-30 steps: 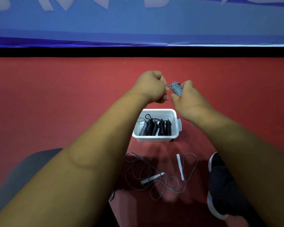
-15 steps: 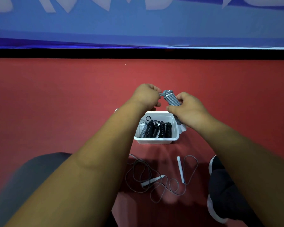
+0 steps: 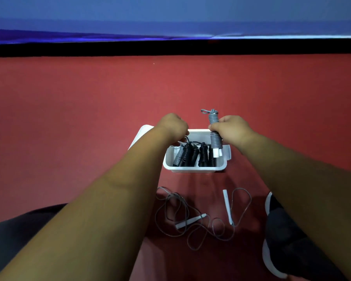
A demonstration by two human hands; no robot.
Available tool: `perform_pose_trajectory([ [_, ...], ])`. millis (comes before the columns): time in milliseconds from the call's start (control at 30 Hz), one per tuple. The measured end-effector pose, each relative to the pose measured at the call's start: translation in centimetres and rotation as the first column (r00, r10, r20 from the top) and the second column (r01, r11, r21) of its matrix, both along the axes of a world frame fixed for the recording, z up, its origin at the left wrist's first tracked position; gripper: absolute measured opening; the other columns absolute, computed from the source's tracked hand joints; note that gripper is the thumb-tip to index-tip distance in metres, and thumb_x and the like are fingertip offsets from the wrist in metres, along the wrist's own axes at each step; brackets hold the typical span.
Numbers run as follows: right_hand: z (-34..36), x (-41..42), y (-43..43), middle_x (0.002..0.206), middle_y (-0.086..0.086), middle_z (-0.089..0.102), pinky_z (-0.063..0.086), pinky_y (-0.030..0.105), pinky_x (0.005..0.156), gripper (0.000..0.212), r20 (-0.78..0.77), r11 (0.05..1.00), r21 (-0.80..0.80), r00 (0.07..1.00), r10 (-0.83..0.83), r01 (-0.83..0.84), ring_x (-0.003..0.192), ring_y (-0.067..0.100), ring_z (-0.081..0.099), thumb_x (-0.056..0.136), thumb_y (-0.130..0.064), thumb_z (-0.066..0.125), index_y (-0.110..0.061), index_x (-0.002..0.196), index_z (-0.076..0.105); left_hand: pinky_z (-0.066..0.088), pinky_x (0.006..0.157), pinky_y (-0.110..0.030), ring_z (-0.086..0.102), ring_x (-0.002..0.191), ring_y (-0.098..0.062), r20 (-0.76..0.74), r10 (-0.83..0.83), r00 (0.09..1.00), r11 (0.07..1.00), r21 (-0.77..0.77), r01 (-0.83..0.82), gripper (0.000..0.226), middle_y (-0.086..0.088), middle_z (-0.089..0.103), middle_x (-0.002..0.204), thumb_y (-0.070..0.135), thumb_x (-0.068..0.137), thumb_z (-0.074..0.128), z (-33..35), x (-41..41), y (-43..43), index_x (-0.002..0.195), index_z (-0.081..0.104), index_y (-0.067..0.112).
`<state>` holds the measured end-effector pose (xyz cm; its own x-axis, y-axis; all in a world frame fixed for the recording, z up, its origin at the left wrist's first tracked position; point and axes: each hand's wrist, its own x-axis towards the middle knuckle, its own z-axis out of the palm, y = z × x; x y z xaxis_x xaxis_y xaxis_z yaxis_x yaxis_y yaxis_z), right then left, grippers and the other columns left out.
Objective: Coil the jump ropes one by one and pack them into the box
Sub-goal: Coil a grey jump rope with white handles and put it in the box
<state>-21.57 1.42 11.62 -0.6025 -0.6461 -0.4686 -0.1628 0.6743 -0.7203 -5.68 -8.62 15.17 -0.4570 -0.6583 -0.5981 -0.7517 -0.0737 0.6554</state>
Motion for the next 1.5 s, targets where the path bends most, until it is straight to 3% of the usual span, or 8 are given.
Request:
perform_pose_trajectory([
  [167,-7.4,-1.1,-2.4,0.086,0.016,0.077,0.064,0.059,0.081,0.028,0.037,0.996,0.072,0.998,-0.052,0.049,0.089,0.039,0.077,0.071,-0.032,0.078,-0.009,0.086,0.073,0.062,0.093,-0.049,0.076,0.098,-0.029,0.127,0.06,0.99,0.997,0.046,-0.066,0.023,-0.013,0.075,0.114,0.007,0.102,0.054,-7.7,0.7,-2.0,0.12,0.068,0.001],
  [433,-17.7,-2.2,-3.8,0.084,0.006,0.078,0.064,0.055,0.08,0.014,0.031,0.996,0.085,0.999,-0.039,0.036,0.084,0.031,0.077,0.072,-0.036,0.071,-0.025,0.079,0.071,0.06,0.093,-0.047,0.074,0.096,-0.037,0.124,0.126,0.984,0.992,-0.036,-0.122,0.045,-0.012,0.077,0.098,0.031,0.069,0.043,-20.1,1.8,-3.8,0.097,0.073,0.012],
  [633,-23.2,-2.2,-3.7,0.091,0.012,0.077,0.065,0.056,0.08,0.033,0.075,0.985,0.173,0.997,-0.025,0.012,0.087,0.036,0.076,0.074,-0.043,0.068,-0.016,0.091,0.074,0.058,0.092,-0.036,0.07,0.096,-0.026,0.079,0.117,0.99,0.993,-0.021,-0.116,0.021,-0.003,0.076,0.098,0.018,0.086,0.053,-20.2,1.9,-1.7,0.092,0.073,0.018],
  [933,-21.5,-0.9,-2.7,0.094,0.012,0.079,0.065,0.052,0.086,0.021,0.038,0.973,0.232,0.999,-0.013,0.004,0.095,0.035,0.077,0.085,-0.025,0.054,-0.015,0.089,0.071,0.051,0.053,-0.023,0.062,0.066,-0.024,-0.088,0.304,0.948,0.949,0.107,-0.295,0.031,-0.008,0.071,0.081,-0.005,0.093,0.04,-20.2,2.9,-1.6,0.087,0.065,0.011],
  [1167,-17.0,2.7,-0.4,0.084,0.006,0.079,0.065,0.044,0.079,0.022,-0.025,0.991,0.129,0.999,0.031,-0.028,0.08,0.026,0.077,0.093,-0.016,0.051,-0.015,0.091,0.073,0.058,0.081,-0.042,0.067,0.1,-0.036,0.07,0.342,0.937,0.918,-0.238,-0.318,0.027,-0.011,0.071,0.108,0.021,0.096,0.043,-19.3,6.4,-0.5,0.109,0.064,0.01],
  [1300,-16.3,5.5,2.1,0.08,0.007,0.076,0.062,0.048,0.082,0.024,-0.116,0.985,0.094,0.981,0.155,-0.145,0.083,0.032,0.073,0.09,-0.025,0.052,-0.012,0.084,0.072,0.046,0.084,-0.038,0.063,0.117,-0.042,0.347,0.23,0.909,0.952,-0.275,-0.136,0.03,-0.022,0.067,0.124,0.011,0.099,0.049,-20.6,9.0,1.1,0.123,0.06,-0.002],
  [1400,-17.1,7.7,4.1,0.08,0.005,0.075,0.062,0.048,0.08,0.022,-0.085,0.977,0.091,0.976,0.202,-0.194,0.08,0.03,0.073,0.092,-0.028,0.057,-0.016,0.082,0.073,0.049,0.094,-0.038,0.065,0.113,-0.037,0.488,-0.104,0.867,0.978,-0.108,0.179,0.033,-0.018,0.07,0.123,0.024,0.101,0.056,-22.0,10.9,3.2,0.122,0.067,0.001],
  [1500,-17.7,9.2,5.6,0.083,0.008,0.076,0.061,0.05,0.082,0.024,-0.07,0.897,0.197,0.907,0.415,-0.395,0.084,0.032,0.073,0.093,-0.022,0.055,-0.013,0.084,0.075,0.055,0.088,-0.037,0.069,0.101,-0.03,0.597,-0.398,0.696,0.881,0.038,0.471,0.033,-0.011,0.071,0.119,0.028,0.095,0.064,-23.6,12.2,4.9,0.123,0.071,0.012],
])
